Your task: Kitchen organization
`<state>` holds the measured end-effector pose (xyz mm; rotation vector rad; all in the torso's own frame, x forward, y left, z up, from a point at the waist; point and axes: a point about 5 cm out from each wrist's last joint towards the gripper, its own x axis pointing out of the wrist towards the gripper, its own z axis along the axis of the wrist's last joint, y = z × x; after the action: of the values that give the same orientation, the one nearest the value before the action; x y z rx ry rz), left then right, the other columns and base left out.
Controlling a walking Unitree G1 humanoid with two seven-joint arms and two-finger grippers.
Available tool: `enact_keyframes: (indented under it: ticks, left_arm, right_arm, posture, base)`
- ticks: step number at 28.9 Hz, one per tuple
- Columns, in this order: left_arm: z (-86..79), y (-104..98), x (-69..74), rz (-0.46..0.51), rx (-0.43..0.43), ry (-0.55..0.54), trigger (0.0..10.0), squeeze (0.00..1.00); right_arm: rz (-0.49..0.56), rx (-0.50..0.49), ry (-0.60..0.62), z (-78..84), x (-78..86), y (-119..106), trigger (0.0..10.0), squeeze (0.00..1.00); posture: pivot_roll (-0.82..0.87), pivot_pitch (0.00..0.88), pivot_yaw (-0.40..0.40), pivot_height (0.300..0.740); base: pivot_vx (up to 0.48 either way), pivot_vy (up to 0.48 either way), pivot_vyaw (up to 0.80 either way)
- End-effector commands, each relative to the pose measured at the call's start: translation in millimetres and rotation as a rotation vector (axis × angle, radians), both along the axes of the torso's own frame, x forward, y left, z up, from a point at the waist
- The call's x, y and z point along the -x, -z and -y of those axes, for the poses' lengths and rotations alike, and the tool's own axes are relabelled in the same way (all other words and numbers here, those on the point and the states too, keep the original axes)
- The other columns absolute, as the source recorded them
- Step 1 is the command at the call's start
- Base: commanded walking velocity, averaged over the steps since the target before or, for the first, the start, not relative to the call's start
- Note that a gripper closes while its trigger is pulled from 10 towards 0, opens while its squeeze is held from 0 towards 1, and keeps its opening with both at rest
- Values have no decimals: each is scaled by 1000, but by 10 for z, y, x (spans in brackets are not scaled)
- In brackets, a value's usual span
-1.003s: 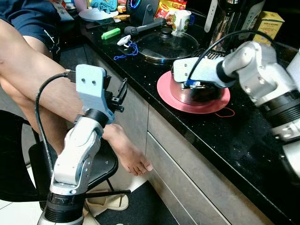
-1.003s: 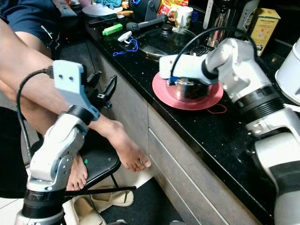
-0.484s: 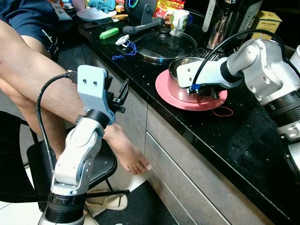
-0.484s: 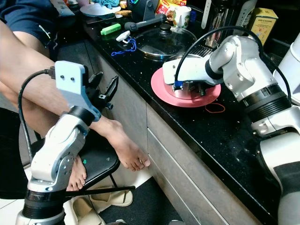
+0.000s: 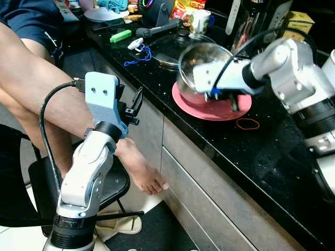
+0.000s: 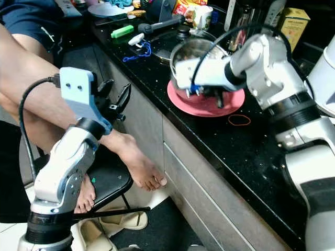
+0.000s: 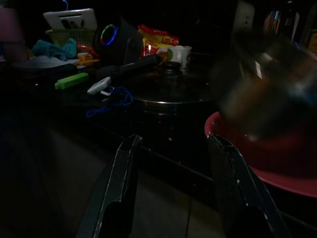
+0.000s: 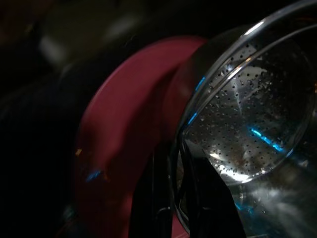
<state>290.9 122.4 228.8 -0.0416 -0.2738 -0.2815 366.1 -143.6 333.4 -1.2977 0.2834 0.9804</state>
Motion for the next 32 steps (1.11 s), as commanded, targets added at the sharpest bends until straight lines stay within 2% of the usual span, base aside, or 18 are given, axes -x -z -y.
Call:
enact_keyframes:
  ticks: [1,2,4,8,10,13,23,24,28,30,32]
  left_arm:
    - [13,-1,-12,-6,20,5,10000,0]
    - [31,-8,-13,-4,22,11,10000,0]
    - [35,-9,-12,-3,22,12,10000,0]
    - [19,-13,-12,-3,23,8,10000,0]
    - [13,-12,-12,-3,23,6,10000,0]
    - [16,-12,-13,-3,25,4,10000,0]
    - [30,-5,-17,-5,31,7,10000,0]
    - [23,-2,-19,-6,32,6,10000,0]
    - [22,-1,-18,-6,33,5,10000,0]
    - [25,3,-17,-7,36,4,10000,0]
    - [26,5,-16,-7,37,4,10000,0]
  right_arm:
    - [68,-128,-23,-45,-1,-203,0,0]
    - [78,-214,-23,-51,-8,-276,0,0]
    - [79,-231,-22,-49,-9,-289,0,0]
    - [86,-216,53,160,-41,-265,0,0]
    - [85,-216,65,186,-43,-264,0,0]
    - [81,-207,114,321,-46,-254,0,0]
    - [43,-194,142,478,0,-221,0,0]
    - [-4,-182,107,509,58,-206,0,0]
    - [-61,-171,48,518,136,-197,0,0]
    - [-159,-174,-72,508,279,-192,0,0]
    - [-186,-178,-107,504,324,-198,0,0]
  posture:
    - [-129,44,-32,732]
    - [-127,41,-31,732]
    - [-127,41,-31,732]
    - [-125,41,-34,732]
    - [-125,41,-34,732]
    - [-131,41,-36,732]
    - [-132,39,-37,732]
    - [-132,36,-37,732]
    - [-132,34,-39,732]
    - [-132,31,-39,732]
    - [-132,32,-40,732]
  base:
    - [0,0,0]
    - [0,0,0]
    - [0,0,0]
    - [0,0,0]
    - [0,0,0]
    - [0,0,-140]
    - [0,0,-758]
    - [0,0,-800]
    - [0,0,-800]
    - [0,0,-800]
    - [0,0,-800]
